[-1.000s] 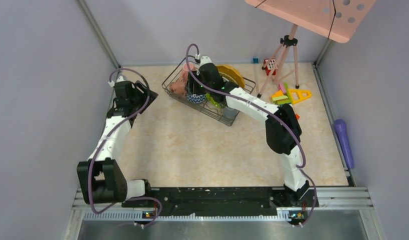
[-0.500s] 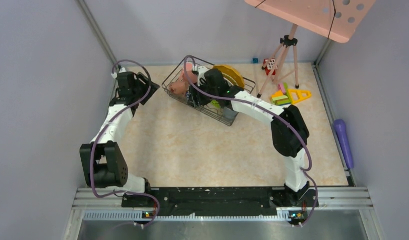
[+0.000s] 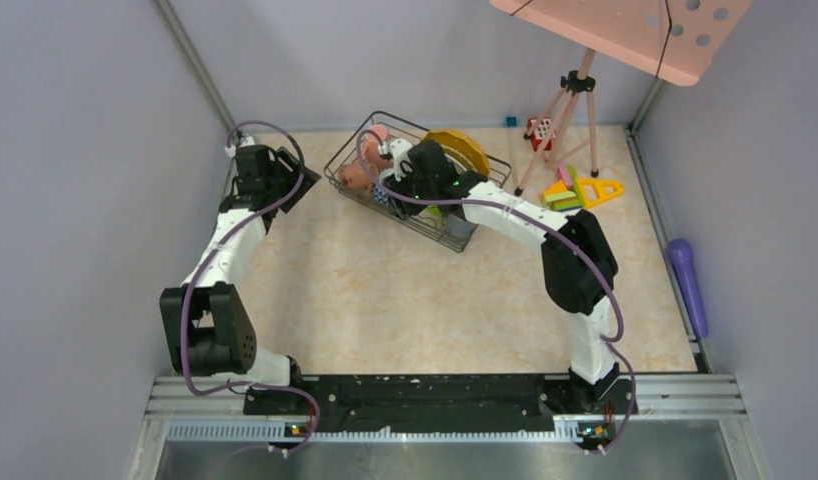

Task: Load the mixed dishes into the dish rack

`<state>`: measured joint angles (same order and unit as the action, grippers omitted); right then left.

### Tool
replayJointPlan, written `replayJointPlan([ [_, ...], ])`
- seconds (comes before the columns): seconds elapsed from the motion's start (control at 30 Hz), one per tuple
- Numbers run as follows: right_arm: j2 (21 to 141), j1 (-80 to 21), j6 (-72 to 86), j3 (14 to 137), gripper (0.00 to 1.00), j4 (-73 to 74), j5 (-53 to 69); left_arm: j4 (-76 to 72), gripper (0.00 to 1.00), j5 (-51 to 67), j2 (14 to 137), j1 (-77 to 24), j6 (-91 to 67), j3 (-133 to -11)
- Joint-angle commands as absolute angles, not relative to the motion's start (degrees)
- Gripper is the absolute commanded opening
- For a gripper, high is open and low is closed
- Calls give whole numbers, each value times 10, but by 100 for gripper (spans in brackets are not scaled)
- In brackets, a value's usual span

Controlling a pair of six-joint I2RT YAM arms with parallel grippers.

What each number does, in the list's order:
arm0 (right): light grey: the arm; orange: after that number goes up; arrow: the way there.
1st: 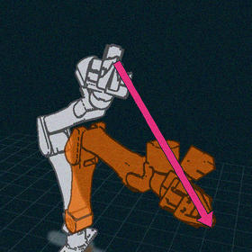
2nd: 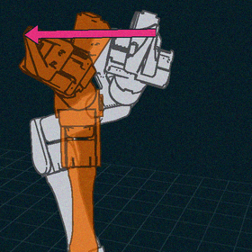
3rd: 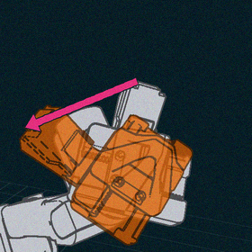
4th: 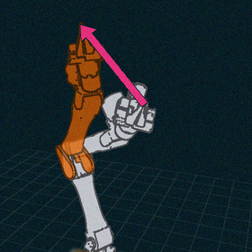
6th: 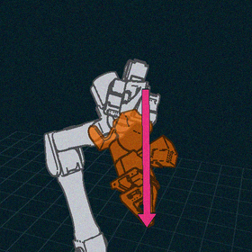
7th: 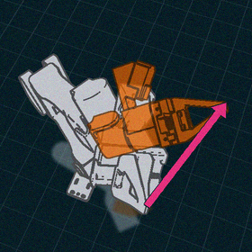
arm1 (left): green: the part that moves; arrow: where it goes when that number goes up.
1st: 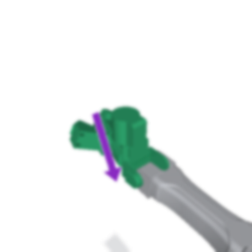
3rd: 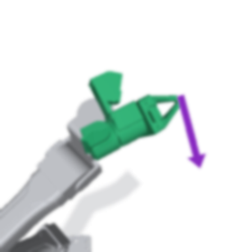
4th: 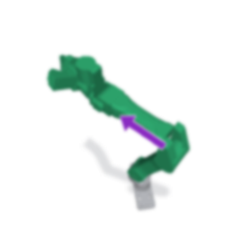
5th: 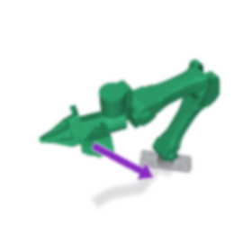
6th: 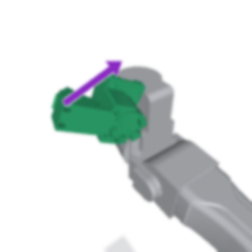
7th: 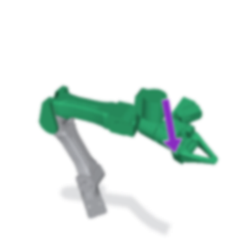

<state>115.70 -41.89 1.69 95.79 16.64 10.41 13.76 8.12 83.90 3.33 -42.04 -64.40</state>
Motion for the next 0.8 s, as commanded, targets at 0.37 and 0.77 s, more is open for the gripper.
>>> replayJointPlan([
  [0.37, 1153, -437, -77, 953, 29, 178, 63, 150, 66, 83, 802, 33, -404, -641],
  [0.77, 1138, -443, -86, 935, 0, 202, 61, 158, 66, 84, 787, 33, -402, -633],
])
